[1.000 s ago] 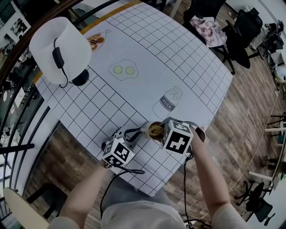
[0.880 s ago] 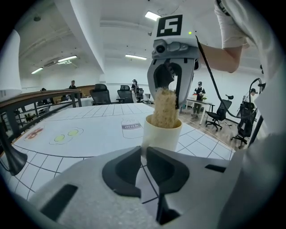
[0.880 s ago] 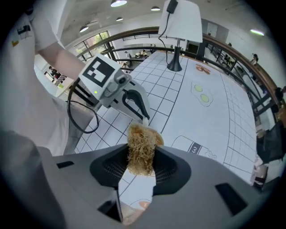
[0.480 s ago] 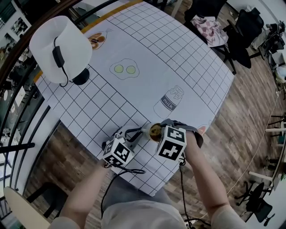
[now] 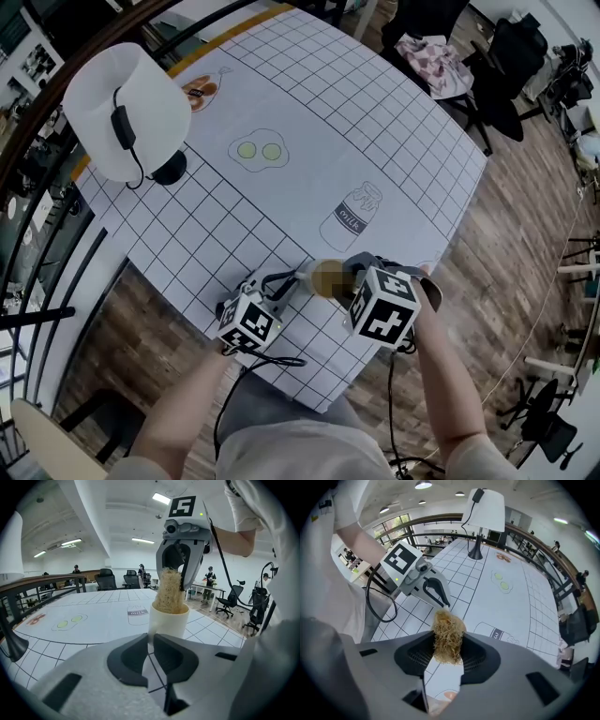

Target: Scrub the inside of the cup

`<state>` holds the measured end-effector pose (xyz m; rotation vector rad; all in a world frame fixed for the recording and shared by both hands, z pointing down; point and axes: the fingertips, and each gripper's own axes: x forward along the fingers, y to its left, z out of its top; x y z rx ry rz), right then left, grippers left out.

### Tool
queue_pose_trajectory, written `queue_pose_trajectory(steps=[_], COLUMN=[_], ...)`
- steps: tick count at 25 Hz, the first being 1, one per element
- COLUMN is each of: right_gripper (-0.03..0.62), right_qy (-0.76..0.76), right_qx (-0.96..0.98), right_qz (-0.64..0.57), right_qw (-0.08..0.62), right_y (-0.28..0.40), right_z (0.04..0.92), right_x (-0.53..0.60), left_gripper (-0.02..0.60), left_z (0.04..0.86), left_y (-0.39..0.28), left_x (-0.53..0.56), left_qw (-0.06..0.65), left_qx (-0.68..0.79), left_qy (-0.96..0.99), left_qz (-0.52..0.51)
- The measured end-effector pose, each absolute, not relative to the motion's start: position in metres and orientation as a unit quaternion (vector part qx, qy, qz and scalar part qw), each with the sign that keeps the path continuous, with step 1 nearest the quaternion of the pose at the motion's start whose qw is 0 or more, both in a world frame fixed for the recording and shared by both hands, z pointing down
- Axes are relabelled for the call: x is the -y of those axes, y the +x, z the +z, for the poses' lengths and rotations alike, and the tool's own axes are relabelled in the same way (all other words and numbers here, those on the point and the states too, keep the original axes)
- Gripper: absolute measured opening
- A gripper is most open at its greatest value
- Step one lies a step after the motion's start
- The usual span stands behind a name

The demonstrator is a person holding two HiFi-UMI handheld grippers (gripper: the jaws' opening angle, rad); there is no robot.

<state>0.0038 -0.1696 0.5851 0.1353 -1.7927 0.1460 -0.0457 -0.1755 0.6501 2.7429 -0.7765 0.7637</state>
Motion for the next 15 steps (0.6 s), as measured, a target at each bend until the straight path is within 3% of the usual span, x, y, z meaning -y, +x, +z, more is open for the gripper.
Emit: queue_pose_trajectory(steps=[9,15], right_gripper=[0.149,0.147], right_qy=[0.088,0.046], right_qx=[0.741,0.747], right_qz=[0.020,0.076], right_qw=[0.666,0.659], right_y=[-0.001,-0.001], right_z=[0.632,0.632], right_x=[0.173,0.165], left_gripper=[0.048,0.046], left_z=[0.649,0.652], left_y=[-0.045,-0.045], left_x=[0.173,0.178], left_qw=[0.108,0.120], left_qx=[0.263,0.280], left_qy=[0.927,0.915], left_qz=[0.244,0.263])
